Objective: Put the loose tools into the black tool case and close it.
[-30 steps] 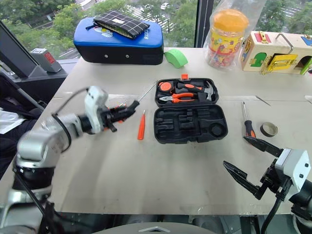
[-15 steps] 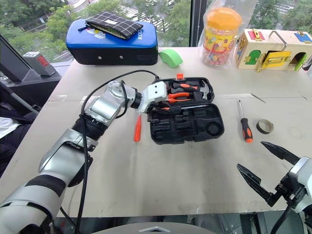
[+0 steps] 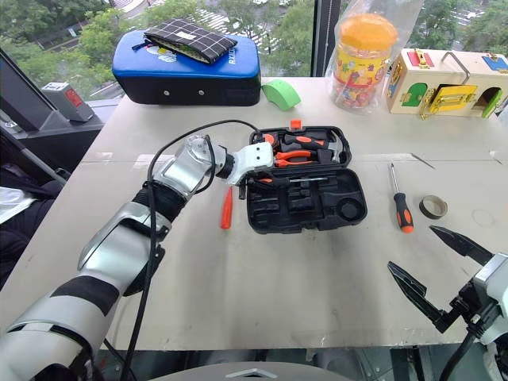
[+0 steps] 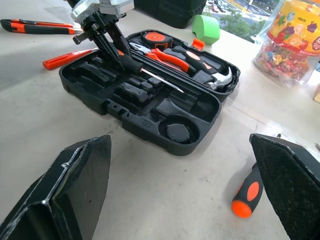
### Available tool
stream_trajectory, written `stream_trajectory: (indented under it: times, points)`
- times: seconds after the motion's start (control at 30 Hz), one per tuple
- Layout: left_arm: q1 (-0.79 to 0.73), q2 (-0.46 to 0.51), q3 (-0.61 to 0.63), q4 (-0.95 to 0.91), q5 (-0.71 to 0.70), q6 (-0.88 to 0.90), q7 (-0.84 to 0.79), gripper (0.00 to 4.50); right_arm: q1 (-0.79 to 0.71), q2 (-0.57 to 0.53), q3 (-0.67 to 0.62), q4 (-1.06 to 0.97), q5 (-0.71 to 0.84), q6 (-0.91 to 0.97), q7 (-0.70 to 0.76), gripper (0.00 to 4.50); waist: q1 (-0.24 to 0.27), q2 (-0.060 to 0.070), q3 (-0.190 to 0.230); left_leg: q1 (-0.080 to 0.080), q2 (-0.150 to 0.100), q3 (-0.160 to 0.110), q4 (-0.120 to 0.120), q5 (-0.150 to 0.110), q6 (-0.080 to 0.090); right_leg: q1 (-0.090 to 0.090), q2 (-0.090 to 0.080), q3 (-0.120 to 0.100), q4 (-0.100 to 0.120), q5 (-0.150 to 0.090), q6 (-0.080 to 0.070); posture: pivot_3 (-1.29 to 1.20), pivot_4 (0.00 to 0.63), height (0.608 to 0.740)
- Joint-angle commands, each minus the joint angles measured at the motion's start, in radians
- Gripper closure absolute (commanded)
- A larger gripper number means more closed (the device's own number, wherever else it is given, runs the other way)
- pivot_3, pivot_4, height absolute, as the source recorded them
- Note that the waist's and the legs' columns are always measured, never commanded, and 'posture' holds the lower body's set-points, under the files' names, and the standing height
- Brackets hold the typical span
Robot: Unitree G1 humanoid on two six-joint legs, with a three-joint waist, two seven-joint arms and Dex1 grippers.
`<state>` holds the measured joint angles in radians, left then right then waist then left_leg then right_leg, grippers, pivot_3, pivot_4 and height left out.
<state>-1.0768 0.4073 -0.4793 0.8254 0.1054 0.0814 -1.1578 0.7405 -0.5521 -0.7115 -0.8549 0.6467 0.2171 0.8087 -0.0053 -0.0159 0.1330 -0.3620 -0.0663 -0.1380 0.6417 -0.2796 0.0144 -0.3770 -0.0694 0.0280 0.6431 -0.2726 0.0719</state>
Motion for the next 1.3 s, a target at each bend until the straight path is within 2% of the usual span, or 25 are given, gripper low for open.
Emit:
stream_trajectory:
  times: [0.03,0.1,0.23,0.33,0.47,0.53,0.57,0.73,0.9,1.3]
  points:
    - [-0.024,0.000,0.024,0.027,0.044,-0.033,0.040,2.30,-0.011,-0.009,0.006,-0.019,-0.005,-0.010,-0.008,0.00,0.000,0.000,0.000,0.000,0.000,0.000,0.001,0.000,0.000,0.000,0.000,0.000,0.000,0.000,0.000,0.00,0.150,0.740]
    - [-0.023,0.000,0.079,-0.013,-0.006,0.000,0.026,1.48,-0.014,-0.009,0.008,-0.023,-0.006,-0.008,-0.013,0.00,0.002,0.000,0.000,0.000,0.000,-0.001,0.002,0.000,0.000,0.001,0.000,-0.001,0.001,0.000,0.000,0.00,0.150,0.740]
    - [0.010,0.025,0.184,-0.155,-0.119,0.102,-0.046,1.48,-0.023,-0.003,0.013,-0.025,-0.026,-0.012,-0.031,0.00,-0.004,0.000,0.001,-0.001,0.000,-0.001,0.003,0.000,0.000,0.000,0.000,-0.001,0.002,0.000,0.000,0.00,0.150,0.740]
    - [0.069,0.014,0.279,-0.286,-0.209,0.268,-0.004,1.48,-0.057,0.006,0.045,-0.008,-0.075,-0.024,-0.063,0.00,-0.006,0.000,0.000,-0.001,0.000,-0.002,0.003,0.000,0.000,0.000,0.000,-0.001,0.002,0.000,0.000,0.00,0.150,0.740]
    - [0.180,-0.046,0.352,-0.451,-0.259,0.415,0.139,3.08,-0.078,0.014,0.075,-0.003,-0.081,-0.011,-0.082,0.00,-0.002,0.002,-0.001,-0.001,0.001,-0.002,0.002,0.001,-0.002,0.000,0.000,-0.001,0.001,0.000,0.000,0.00,0.150,0.740]
    - [0.220,-0.077,0.354,-0.486,-0.241,0.425,0.220,4.13,-0.084,0.012,0.083,0.001,-0.087,-0.011,-0.086,0.00,0.002,0.002,-0.001,-0.001,0.000,-0.002,0.003,0.001,-0.002,0.000,0.000,-0.001,0.002,0.000,0.000,0.00,0.150,0.740]
    - [0.235,-0.098,0.359,-0.489,-0.235,0.427,0.268,4.44,-0.090,0.010,0.085,0.003,-0.087,-0.009,-0.089,0.00,0.004,0.002,-0.001,-0.001,0.000,-0.002,0.004,0.001,-0.001,0.000,0.000,-0.001,0.002,0.000,0.000,0.00,0.150,0.740]
    - [0.291,-0.153,0.301,-0.413,-0.142,0.413,0.443,4.44,-0.111,0.004,0.093,0.014,-0.088,-0.003,-0.093,0.00,0.018,0.002,-0.001,-0.001,0.000,-0.001,0.006,0.001,-0.001,0.001,0.000,0.000,0.002,0.001,0.001,0.00,0.150,0.740]
    - [0.354,-0.115,0.161,-0.376,-0.041,0.338,0.401,4.44,-0.128,-0.003,0.101,0.020,-0.093,-0.001,-0.098,0.00,0.019,0.005,-0.007,0.000,0.000,-0.001,0.005,0.002,-0.004,0.001,0.000,0.001,0.002,0.001,0.001,0.00,0.150,0.740]
    - [0.266,-0.052,0.029,-0.158,0.145,-0.157,0.384,4.44,-0.134,0.004,0.164,0.006,-0.129,0.024,-0.131,0.00,0.020,0.007,-0.014,0.001,0.000,0.000,0.005,0.000,0.000,0.002,-0.001,0.001,0.002,0.001,0.001,0.00,0.150,0.740]
